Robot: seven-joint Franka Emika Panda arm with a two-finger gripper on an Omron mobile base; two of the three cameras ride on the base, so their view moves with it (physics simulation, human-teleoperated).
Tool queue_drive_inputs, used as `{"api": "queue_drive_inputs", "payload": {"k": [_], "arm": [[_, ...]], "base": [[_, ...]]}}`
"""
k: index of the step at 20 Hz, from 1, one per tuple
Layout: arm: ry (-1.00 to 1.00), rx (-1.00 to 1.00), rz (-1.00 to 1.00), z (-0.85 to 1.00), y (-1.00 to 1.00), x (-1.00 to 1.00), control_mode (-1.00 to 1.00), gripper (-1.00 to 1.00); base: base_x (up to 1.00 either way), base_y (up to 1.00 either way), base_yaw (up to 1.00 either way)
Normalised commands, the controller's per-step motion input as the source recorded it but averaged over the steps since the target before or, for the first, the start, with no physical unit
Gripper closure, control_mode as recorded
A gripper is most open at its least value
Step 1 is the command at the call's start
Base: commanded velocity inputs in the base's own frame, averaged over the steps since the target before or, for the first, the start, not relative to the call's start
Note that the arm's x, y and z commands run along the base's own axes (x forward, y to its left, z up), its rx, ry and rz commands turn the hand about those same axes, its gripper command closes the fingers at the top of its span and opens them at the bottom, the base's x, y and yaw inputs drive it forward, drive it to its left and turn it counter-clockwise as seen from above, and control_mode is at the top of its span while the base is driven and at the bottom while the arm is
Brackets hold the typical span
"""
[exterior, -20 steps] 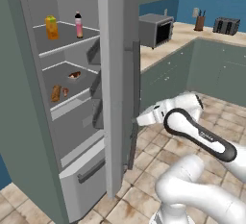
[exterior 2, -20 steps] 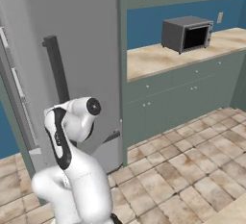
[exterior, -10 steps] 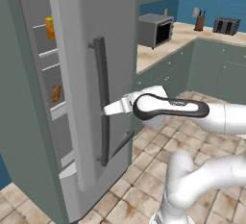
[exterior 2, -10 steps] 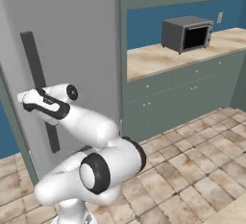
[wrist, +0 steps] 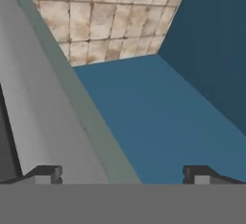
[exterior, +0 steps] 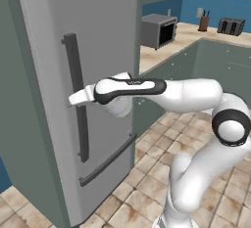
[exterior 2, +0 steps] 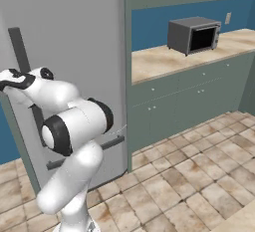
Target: Place the tupperware on the second highest shelf of the fridge. Make space for the tupperware among the existing items by rearranging them on the shelves if needed. Close the fridge door when finished.
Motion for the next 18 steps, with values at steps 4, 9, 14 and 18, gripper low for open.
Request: {"api": "queue_drive_inputs", "payload": {"k": [4,9,14,18], "arm": [[-0.11,-0.06,0.00,-0.04,0.65,0.49,-1.00,-1.00],[-0.23,0.00,0.02,-0.42,0.28,0.52,-1.00,-1.00],[-0.23,0.00,0.01,-0.41,0.02,0.77,-1.00,-1.00],[-0.23,0.00,0.00,-0.48,0.13,0.72,-1.00,-1.00]], "base": [[0.00,0.00,0.00],[0.00,0.00,0.00],[0.00,0.00,0.00],[0.00,0.00,0.00]]}}
